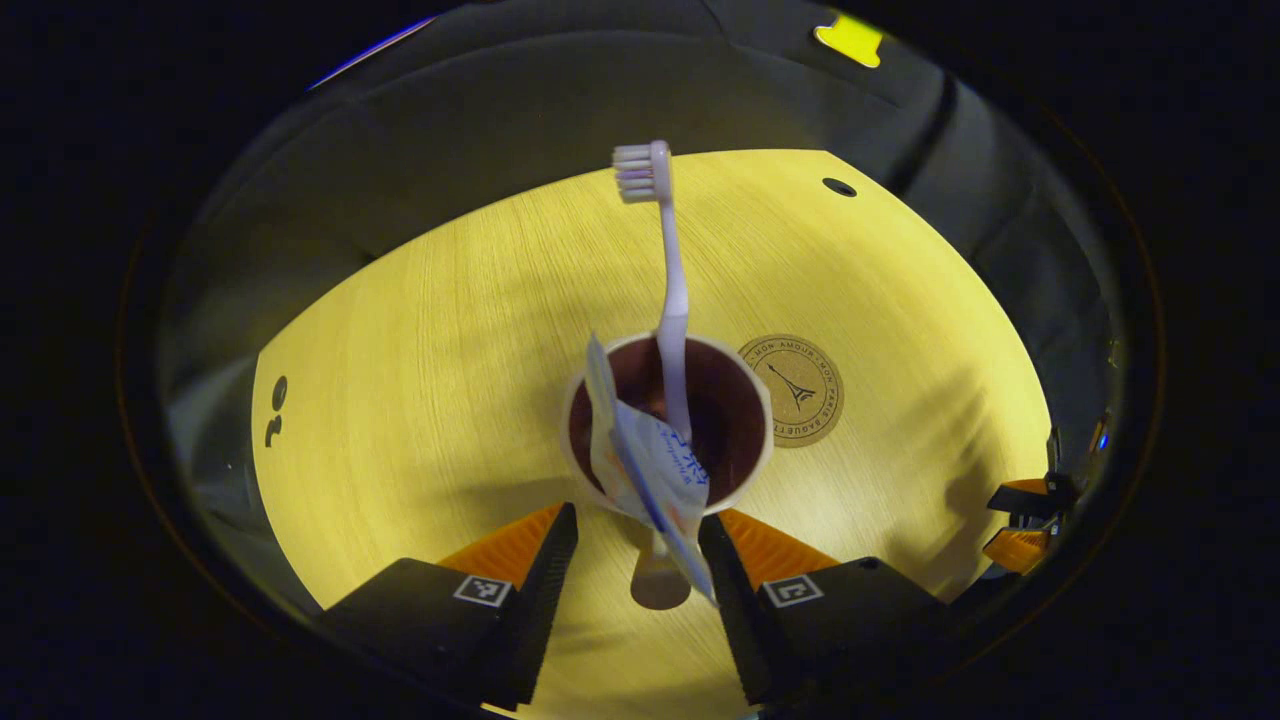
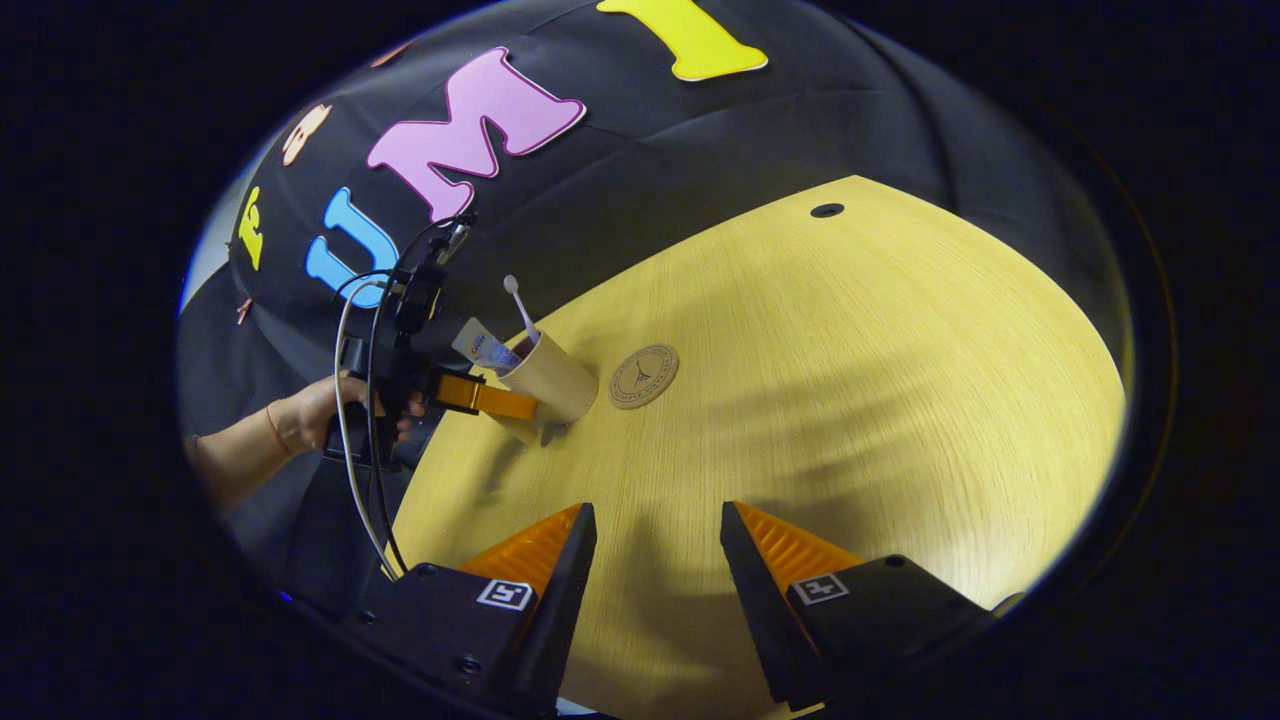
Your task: Put the toothbrush and toothpaste on the desktop into the cup, then pick up the cup and place it on the coaster on the desktop.
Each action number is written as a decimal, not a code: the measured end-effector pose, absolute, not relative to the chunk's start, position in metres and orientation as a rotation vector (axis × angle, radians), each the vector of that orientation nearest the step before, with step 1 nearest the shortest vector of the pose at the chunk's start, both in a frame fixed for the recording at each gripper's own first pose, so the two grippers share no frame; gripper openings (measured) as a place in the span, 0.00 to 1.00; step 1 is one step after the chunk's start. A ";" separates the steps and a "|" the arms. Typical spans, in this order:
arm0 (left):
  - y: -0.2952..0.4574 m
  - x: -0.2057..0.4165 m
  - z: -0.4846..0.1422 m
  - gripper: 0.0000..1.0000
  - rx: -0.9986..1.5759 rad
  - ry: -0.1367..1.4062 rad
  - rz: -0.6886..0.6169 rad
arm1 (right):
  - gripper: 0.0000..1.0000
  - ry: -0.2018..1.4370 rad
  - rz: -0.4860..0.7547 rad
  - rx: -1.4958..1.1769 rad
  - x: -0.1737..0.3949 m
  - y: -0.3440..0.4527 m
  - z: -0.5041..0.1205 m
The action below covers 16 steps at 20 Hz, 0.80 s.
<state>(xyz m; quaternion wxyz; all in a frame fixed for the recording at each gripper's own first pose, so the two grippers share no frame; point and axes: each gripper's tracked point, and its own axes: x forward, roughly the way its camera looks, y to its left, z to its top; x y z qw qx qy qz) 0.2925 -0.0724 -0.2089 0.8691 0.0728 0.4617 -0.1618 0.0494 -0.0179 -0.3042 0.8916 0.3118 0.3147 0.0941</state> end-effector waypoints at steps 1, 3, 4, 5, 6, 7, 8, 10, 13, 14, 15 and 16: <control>-0.075 0.290 -0.210 0.72 0.151 0.973 -0.344 | 0.78 0.655 0.195 0.648 0.050 -0.017 -0.304; -0.078 0.289 -0.211 0.47 0.145 0.974 -0.343 | 0.78 0.657 0.194 0.648 0.050 -0.017 -0.304; -0.077 0.290 -0.212 0.34 0.143 0.972 -0.340 | 0.78 0.658 0.197 0.652 0.049 -0.017 -0.304; -0.078 0.289 -0.211 0.29 0.144 0.972 -0.338 | 0.78 0.661 0.196 0.652 0.049 -0.017 -0.304; -0.079 0.289 -0.210 0.28 0.137 0.970 -0.338 | 0.78 0.661 0.195 0.653 0.048 -0.018 -0.304; -0.079 0.289 -0.211 0.27 0.133 0.970 -0.341 | 0.78 0.662 0.194 0.653 0.049 -0.018 -0.304; -0.078 0.289 -0.210 0.24 0.129 0.970 -0.343 | 0.78 0.662 0.193 0.653 0.048 -0.019 -0.304; -0.077 0.289 -0.209 0.23 0.123 0.967 -0.337 | 0.78 0.664 0.193 0.657 0.048 -0.019 -0.304; -0.078 0.287 -0.208 0.22 0.108 0.957 -0.328 | 0.78 0.663 0.191 0.662 0.048 -0.020 -0.303; -0.078 0.287 -0.208 0.22 0.101 0.955 -0.326 | 0.78 0.665 0.190 0.663 0.048 -0.021 -0.303; -0.078 0.285 -0.207 0.22 0.097 0.955 -0.328 | 0.78 0.666 0.191 0.667 0.049 -0.020 -0.303; -0.077 0.284 -0.205 0.22 0.099 0.953 -0.329 | 0.78 0.668 0.190 0.669 0.048 -0.020 -0.303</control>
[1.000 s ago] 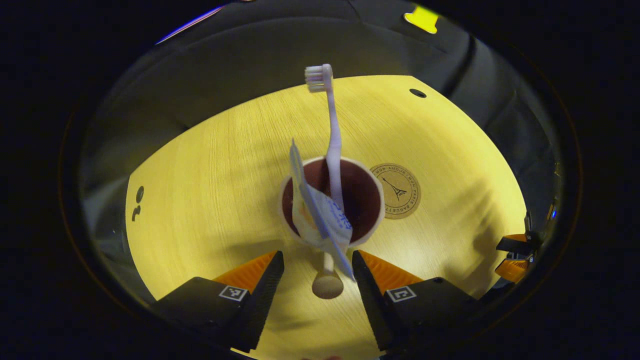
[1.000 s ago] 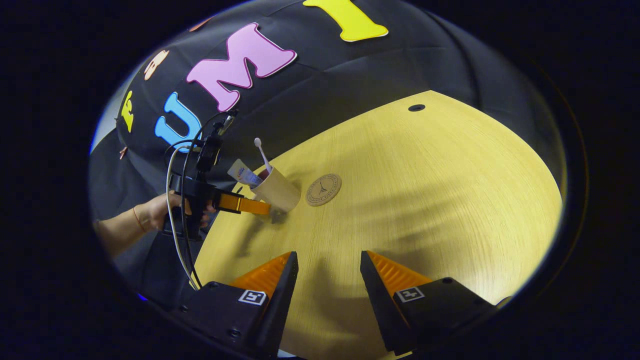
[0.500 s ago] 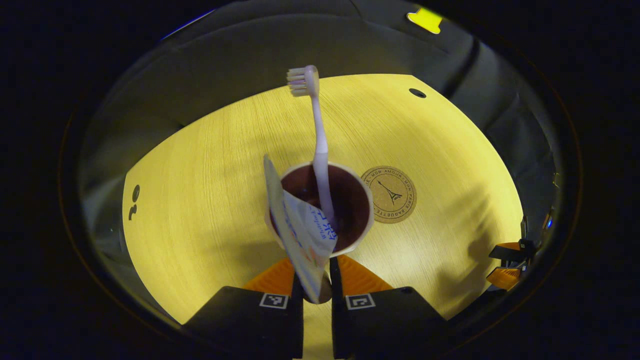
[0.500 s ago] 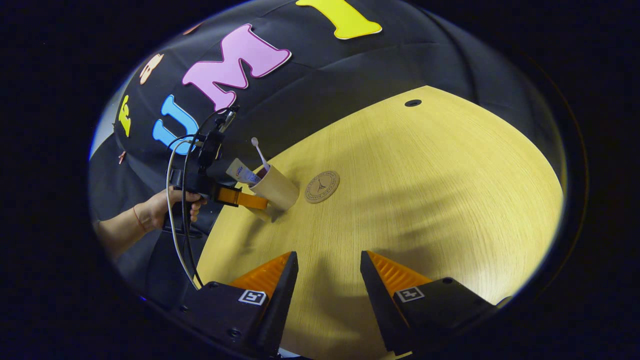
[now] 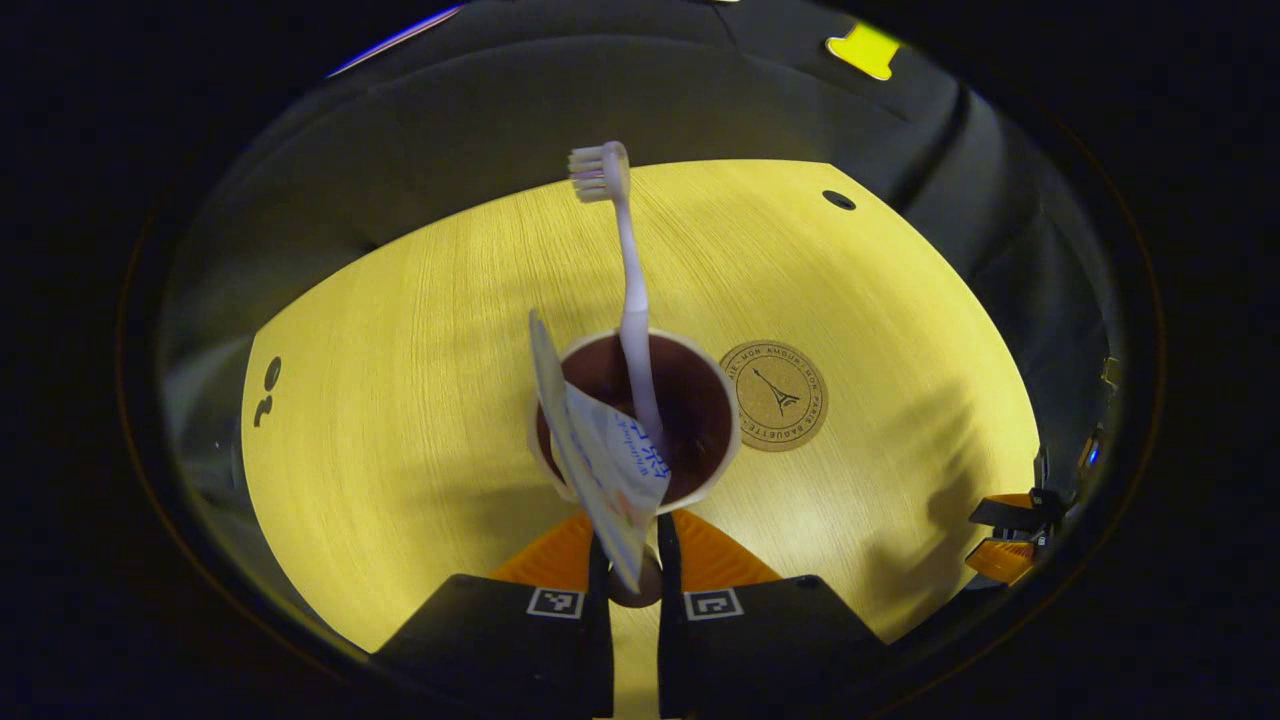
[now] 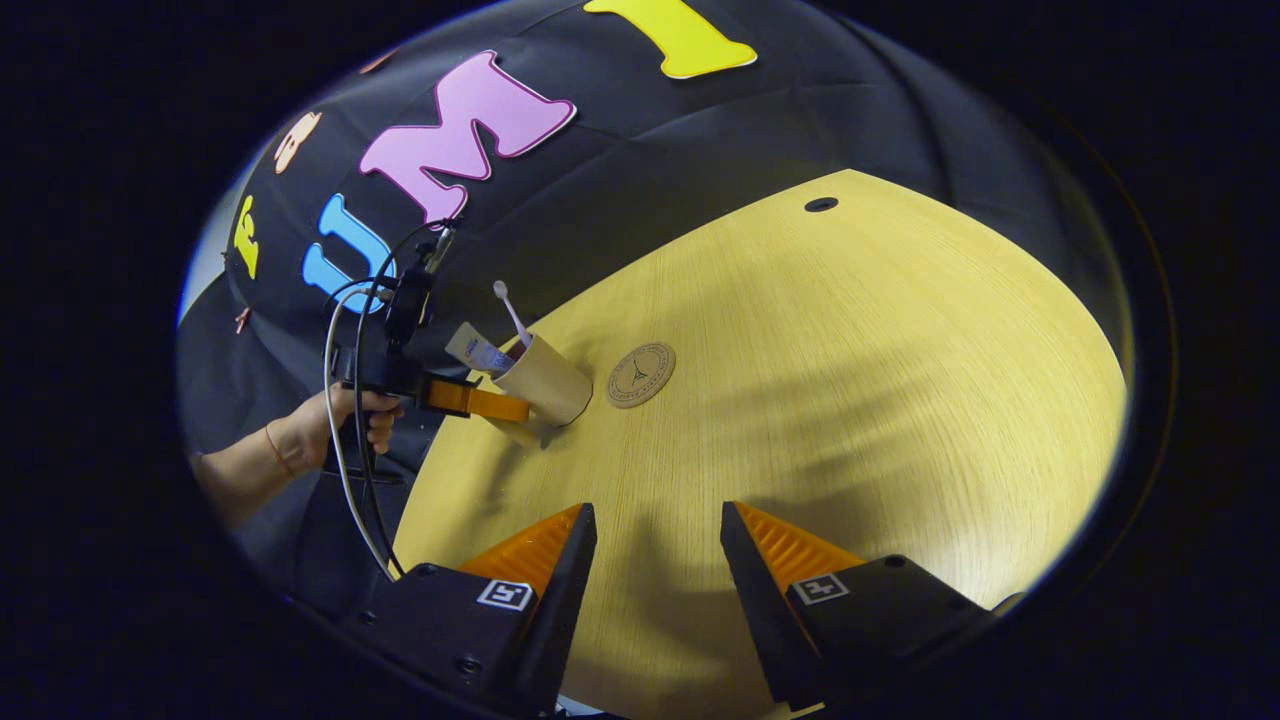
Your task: Put the toothbrush and toothpaste on the desktop into the cup, then pick up the cup and place it on the coaster on the desktop.
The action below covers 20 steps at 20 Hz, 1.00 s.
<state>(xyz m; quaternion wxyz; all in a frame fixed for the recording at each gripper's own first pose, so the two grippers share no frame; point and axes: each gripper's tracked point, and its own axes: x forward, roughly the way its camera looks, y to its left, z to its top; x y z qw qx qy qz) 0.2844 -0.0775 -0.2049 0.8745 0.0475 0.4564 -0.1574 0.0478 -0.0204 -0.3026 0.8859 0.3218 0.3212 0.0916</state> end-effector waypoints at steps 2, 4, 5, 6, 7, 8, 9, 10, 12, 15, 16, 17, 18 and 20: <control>-0.078 0.284 -0.200 0.22 0.107 0.937 -0.332 | 0.78 0.666 0.189 0.672 0.048 -0.021 -0.301; -0.079 0.283 -0.194 0.22 0.123 0.922 -0.334 | 0.78 0.663 0.189 0.672 0.049 -0.022 -0.300; -0.079 0.282 -0.191 0.22 0.134 0.918 -0.335 | 0.78 0.662 0.188 0.673 0.048 -0.023 -0.299; -0.080 0.282 -0.189 0.22 0.143 0.912 -0.337 | 0.77 0.661 0.188 0.675 0.048 -0.024 -0.298; -0.082 0.281 -0.188 0.22 0.147 0.908 -0.340 | 0.78 0.660 0.188 0.676 0.049 -0.025 -0.296; -0.085 0.281 -0.186 0.22 0.149 0.905 -0.343 | 0.78 0.657 0.185 0.677 0.048 -0.026 -0.296; -0.086 0.280 -0.184 0.22 0.153 0.902 -0.346 | 0.78 0.656 0.185 0.679 0.047 -0.027 -0.295; -0.089 0.280 -0.182 0.22 0.158 0.900 -0.351 | 0.78 0.654 0.184 0.681 0.047 -0.028 -0.294; -0.096 0.280 -0.181 0.22 0.171 0.896 -0.363 | 0.78 0.651 0.179 0.680 0.045 -0.032 -0.294; -0.111 0.284 -0.179 0.22 0.187 0.889 -0.383 | 0.78 0.648 0.166 0.680 0.042 -0.039 -0.295; -0.116 0.285 -0.177 0.22 0.188 0.887 -0.392 | 0.78 0.645 0.159 0.683 0.041 -0.043 -0.295; -0.124 0.286 -0.178 0.22 0.191 0.884 -0.402 | 0.78 0.645 0.152 0.687 0.040 -0.047 -0.296; -0.130 0.287 -0.177 0.22 0.197 0.884 -0.412 | 0.78 0.645 0.146 0.690 0.040 -0.049 -0.297; -0.143 0.290 -0.177 0.22 0.213 0.881 -0.429 | 0.78 0.645 0.132 0.699 0.038 -0.057 -0.299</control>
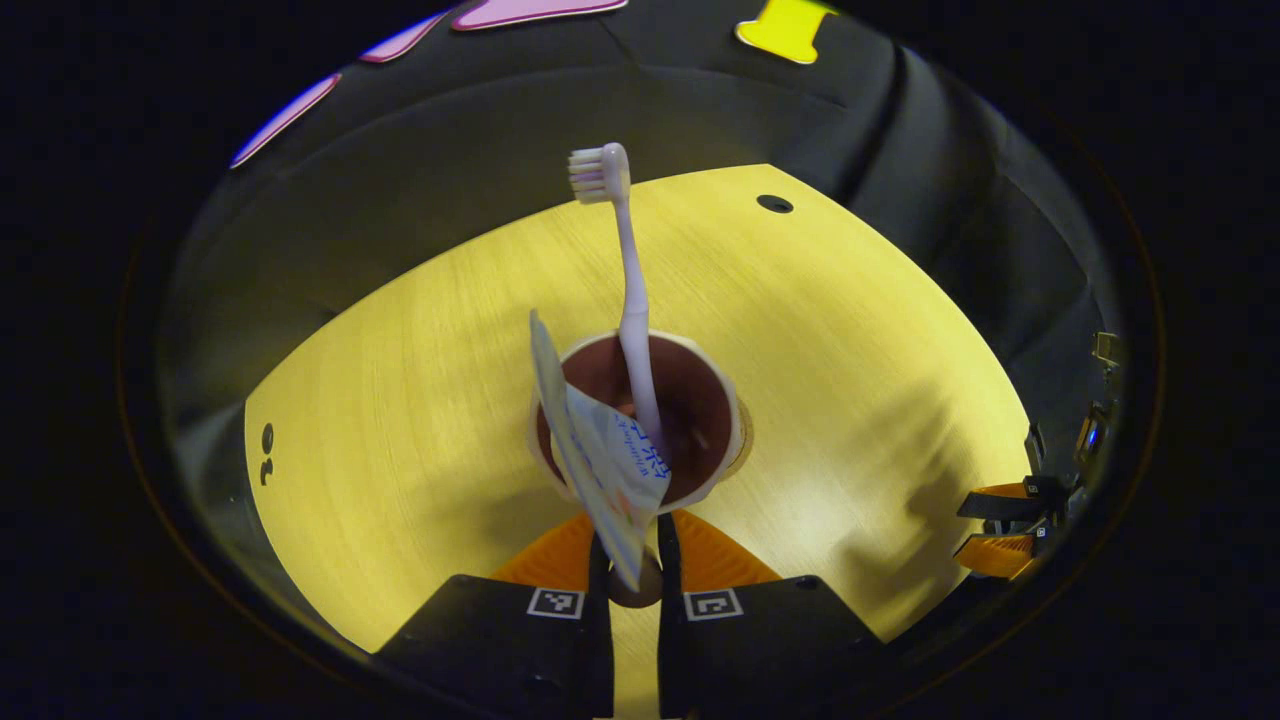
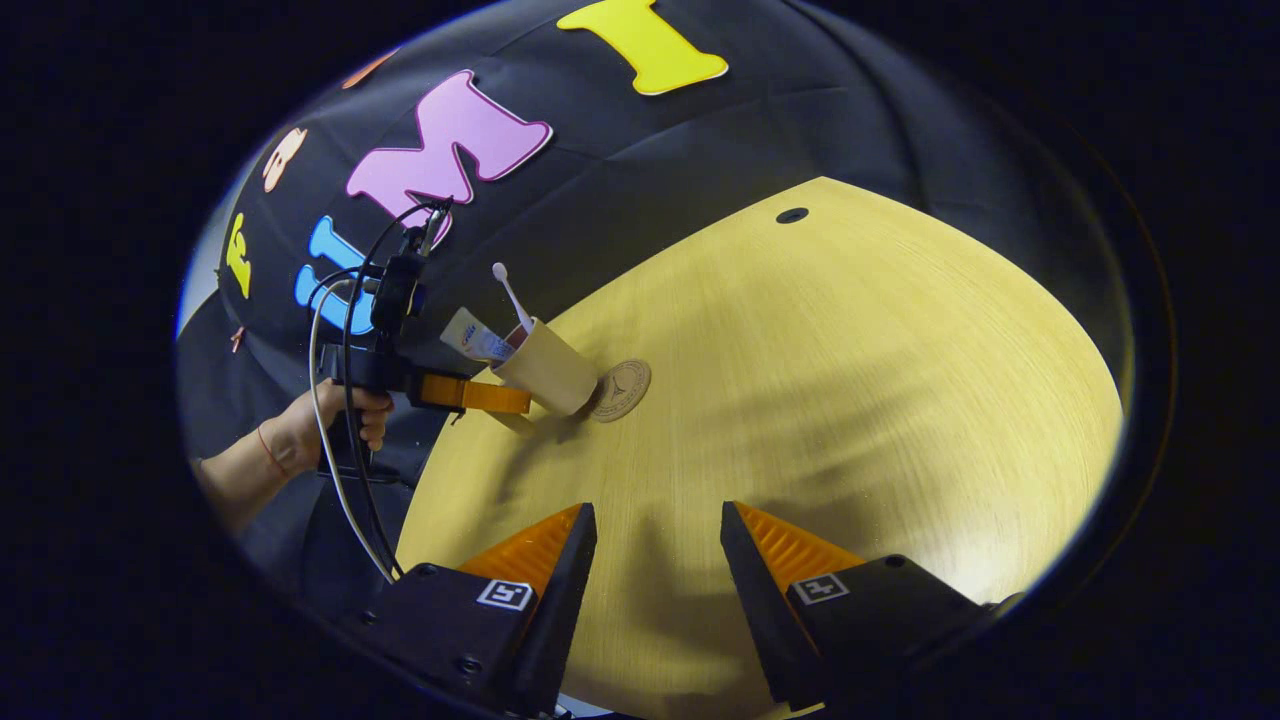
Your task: Put the toothbrush and toothpaste on the desktop into the cup, then pick up the cup and place it on the coaster on the desktop.
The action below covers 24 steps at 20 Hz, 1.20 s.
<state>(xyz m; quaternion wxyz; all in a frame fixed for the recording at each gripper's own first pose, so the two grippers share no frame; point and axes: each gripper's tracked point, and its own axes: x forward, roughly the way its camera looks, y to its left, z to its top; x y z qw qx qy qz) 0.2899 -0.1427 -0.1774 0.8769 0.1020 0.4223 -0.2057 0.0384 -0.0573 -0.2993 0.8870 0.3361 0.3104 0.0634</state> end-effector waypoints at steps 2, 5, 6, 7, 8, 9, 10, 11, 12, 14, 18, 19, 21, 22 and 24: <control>-0.153 0.291 -0.178 0.22 0.224 0.882 -0.445 | 0.78 0.644 0.116 0.707 0.038 -0.062 -0.300; -0.165 0.293 -0.181 0.22 0.233 0.884 -0.457 | 0.78 0.637 0.100 0.712 0.036 -0.074 -0.302; -0.166 0.295 -0.181 0.22 0.237 0.884 -0.457 | 0.78 0.637 0.096 0.712 0.036 -0.076 -0.302; -0.168 0.295 -0.182 0.22 0.241 0.886 -0.457 | 0.78 0.637 0.089 0.715 0.034 -0.079 -0.304; -0.168 0.295 -0.182 0.22 0.243 0.886 -0.460 | 0.78 0.635 0.087 0.716 0.034 -0.081 -0.305; -0.168 0.295 -0.182 0.22 0.245 0.886 -0.461 | 0.78 0.635 0.084 0.716 0.035 -0.082 -0.305; -0.168 0.295 -0.182 0.22 0.249 0.887 -0.462 | 0.78 0.637 0.083 0.717 0.034 -0.083 -0.306; -0.169 0.295 -0.182 0.22 0.254 0.887 -0.463 | 0.78 0.637 0.081 0.719 0.035 -0.084 -0.306; -0.169 0.295 -0.182 0.22 0.254 0.888 -0.463 | 0.78 0.638 0.081 0.720 0.036 -0.084 -0.307; -0.172 0.295 -0.184 0.22 0.250 0.892 -0.463 | 0.78 0.640 0.082 0.721 0.036 -0.084 -0.307; -0.173 0.293 -0.185 0.23 0.245 0.903 -0.477 | 0.78 0.642 0.087 0.721 0.037 -0.082 -0.308; -0.175 0.292 -0.185 0.24 0.239 0.901 -0.485 | 0.78 0.642 0.086 0.721 0.038 -0.082 -0.308; -0.175 0.292 -0.182 0.29 0.242 0.884 -0.496 | 0.78 0.641 0.086 0.724 0.039 -0.081 -0.308; -0.176 0.295 -0.180 0.39 0.247 0.863 -0.496 | 0.78 0.643 0.087 0.724 0.040 -0.080 -0.308; -0.177 0.300 -0.176 0.60 0.259 0.831 -0.494 | 0.78 0.643 0.085 0.725 0.040 -0.080 -0.308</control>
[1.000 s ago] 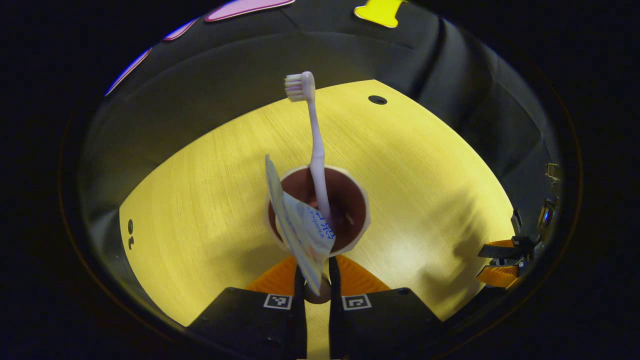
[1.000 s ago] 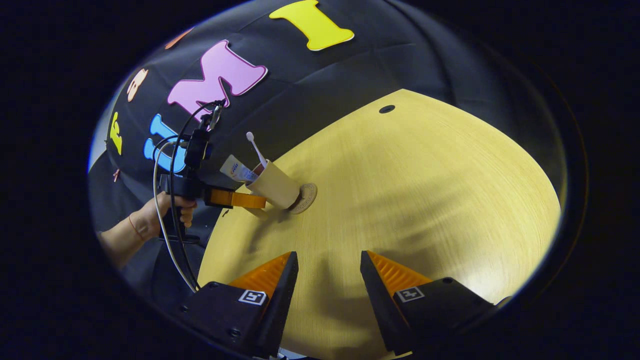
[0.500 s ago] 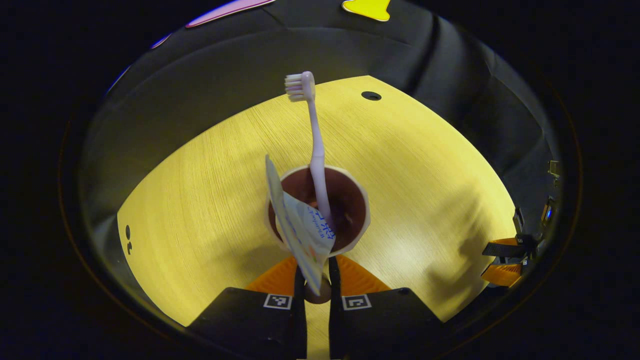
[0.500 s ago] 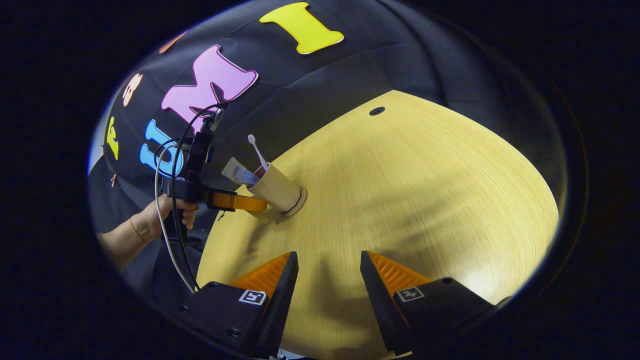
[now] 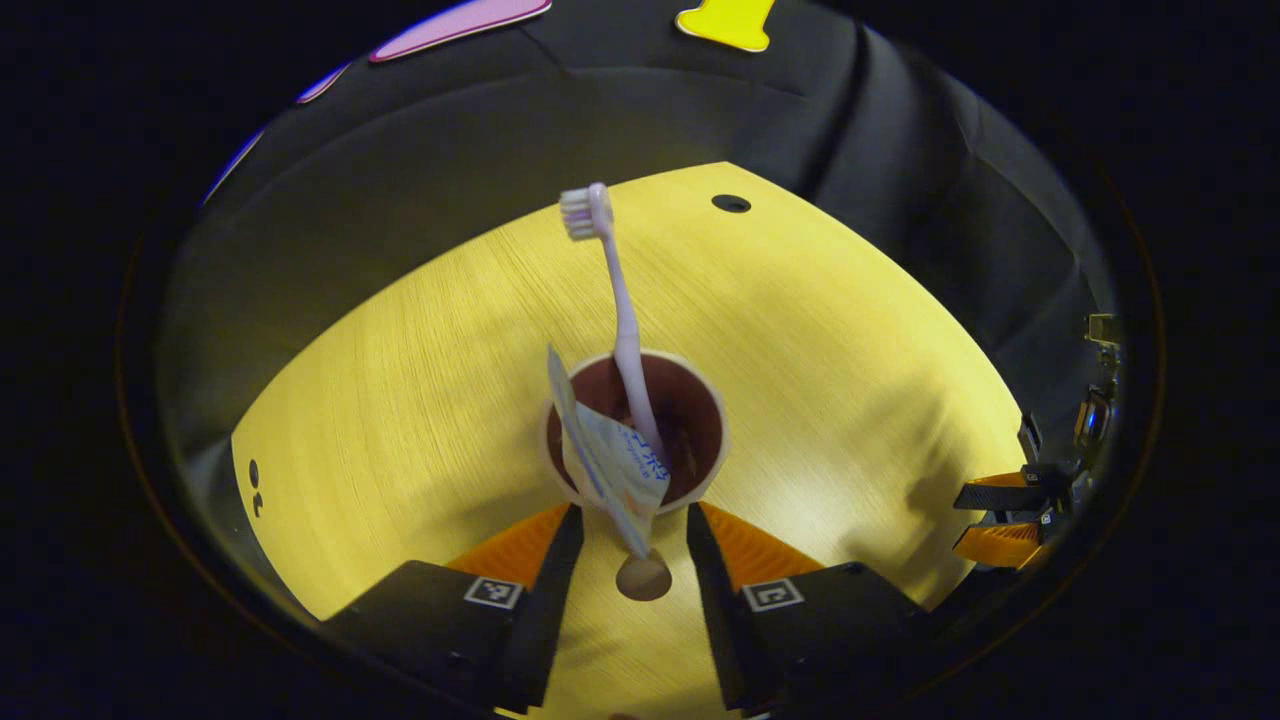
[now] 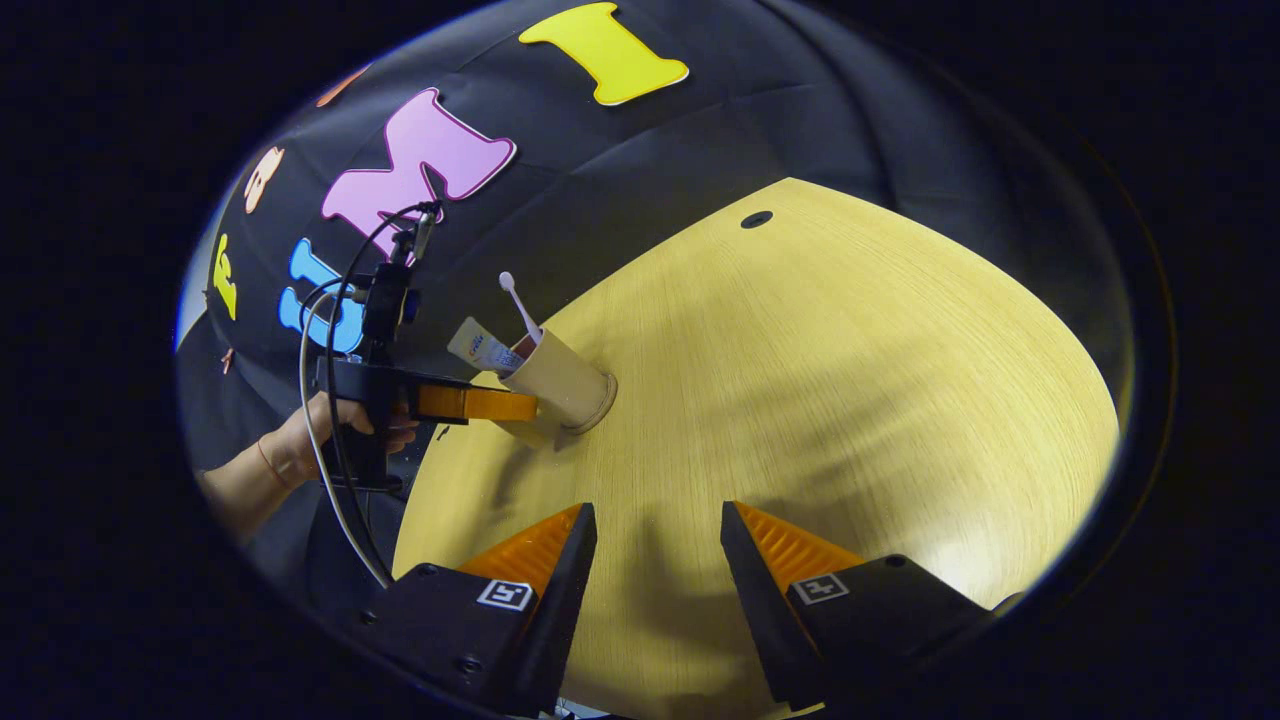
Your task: Put the toothbrush and toothpaste on the desktop into the cup, then pick up the cup and place it on the coaster on the desktop.
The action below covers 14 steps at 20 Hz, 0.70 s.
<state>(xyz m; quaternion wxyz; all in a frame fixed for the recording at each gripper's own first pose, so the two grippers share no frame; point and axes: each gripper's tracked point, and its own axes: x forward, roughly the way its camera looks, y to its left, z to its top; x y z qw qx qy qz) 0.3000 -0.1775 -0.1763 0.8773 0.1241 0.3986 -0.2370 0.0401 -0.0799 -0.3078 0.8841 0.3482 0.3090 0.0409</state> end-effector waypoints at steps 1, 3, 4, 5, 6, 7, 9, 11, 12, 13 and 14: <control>-0.177 0.300 -0.176 0.75 0.263 0.824 -0.493 | 0.78 0.642 0.087 0.727 0.042 -0.079 -0.306; -0.173 0.301 -0.175 0.80 0.269 0.820 -0.480 | 0.78 0.638 0.090 0.729 0.043 -0.077 -0.304; -0.173 0.302 -0.173 0.89 0.268 0.814 -0.474 | 0.78 0.633 0.093 0.728 0.044 -0.075 -0.303; -0.171 0.301 -0.173 0.89 0.269 0.810 -0.469 | 0.78 0.628 0.099 0.724 0.045 -0.073 -0.301; -0.169 0.300 -0.173 0.92 0.270 0.806 -0.461 | 0.77 0.625 0.101 0.719 0.046 -0.072 -0.300; -0.168 0.300 -0.172 0.92 0.270 0.802 -0.454 | 0.78 0.623 0.104 0.716 0.047 -0.071 -0.299; -0.166 0.296 -0.170 0.92 0.255 0.790 -0.448 | 0.78 0.617 0.108 0.715 0.047 -0.066 -0.292; -0.168 0.286 -0.166 0.92 0.217 0.779 -0.458 | 0.78 0.612 0.115 0.708 0.046 -0.062 -0.287; -0.167 0.281 -0.162 0.92 0.207 0.768 -0.454 | 0.78 0.610 0.118 0.704 0.048 -0.058 -0.285; -0.163 0.276 -0.159 0.92 0.204 0.753 -0.444 | 0.78 0.610 0.125 0.702 0.048 -0.055 -0.281; -0.156 0.270 -0.154 0.92 0.199 0.739 -0.437 | 0.77 0.608 0.131 0.697 0.048 -0.050 -0.277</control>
